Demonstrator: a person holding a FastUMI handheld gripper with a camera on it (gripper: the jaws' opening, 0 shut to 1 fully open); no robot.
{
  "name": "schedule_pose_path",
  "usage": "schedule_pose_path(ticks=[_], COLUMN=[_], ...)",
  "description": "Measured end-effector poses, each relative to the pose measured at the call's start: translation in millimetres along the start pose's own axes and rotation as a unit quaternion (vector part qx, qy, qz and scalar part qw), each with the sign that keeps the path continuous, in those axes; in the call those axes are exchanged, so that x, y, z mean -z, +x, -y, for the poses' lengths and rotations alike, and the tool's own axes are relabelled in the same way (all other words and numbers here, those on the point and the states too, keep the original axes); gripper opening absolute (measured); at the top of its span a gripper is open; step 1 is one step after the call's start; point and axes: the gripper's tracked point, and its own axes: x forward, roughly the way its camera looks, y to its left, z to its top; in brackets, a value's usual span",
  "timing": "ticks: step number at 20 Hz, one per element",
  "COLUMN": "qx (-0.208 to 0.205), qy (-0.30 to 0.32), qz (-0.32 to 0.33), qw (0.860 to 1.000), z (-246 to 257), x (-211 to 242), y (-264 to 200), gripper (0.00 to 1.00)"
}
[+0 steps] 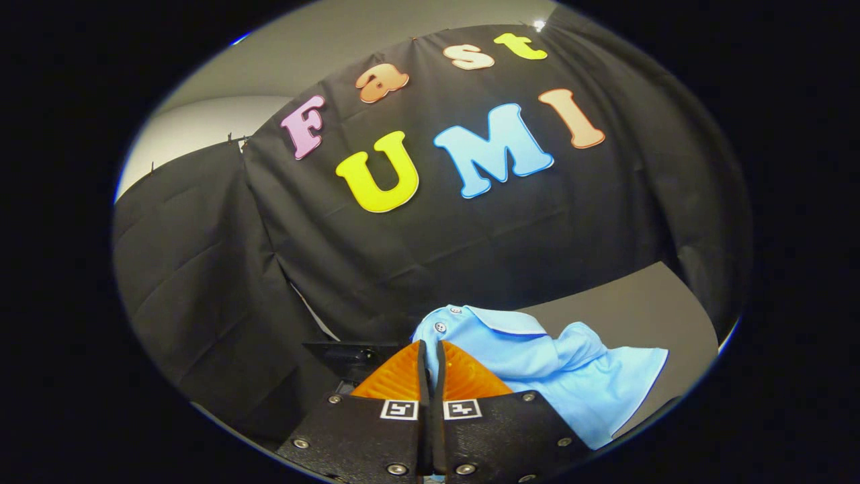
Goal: Put the clothes into the washing machine and then close the washing machine lid.
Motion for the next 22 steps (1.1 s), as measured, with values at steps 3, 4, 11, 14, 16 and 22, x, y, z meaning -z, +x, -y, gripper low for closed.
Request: schedule_pose_path(ticks=[3,4,11,14,16,22], qx=[-0.014,-0.019,-0.049,-0.057,-0.061,-0.072], qy=[-0.004,-0.003,-0.008,-0.014,-0.018,-0.033], qz=[0.002,0.005,-0.001,-0.004,-0.01,-0.029], qw=[1.0,1.0,0.999,0.998,0.998,0.996], z=[-32,-42,-110,-135,-150,-196], x=[6,7,24,38,48,87], y=[6,8,31,42,51,76], gripper=[0.0,0.0,0.0,0.0,0.0,0.0])
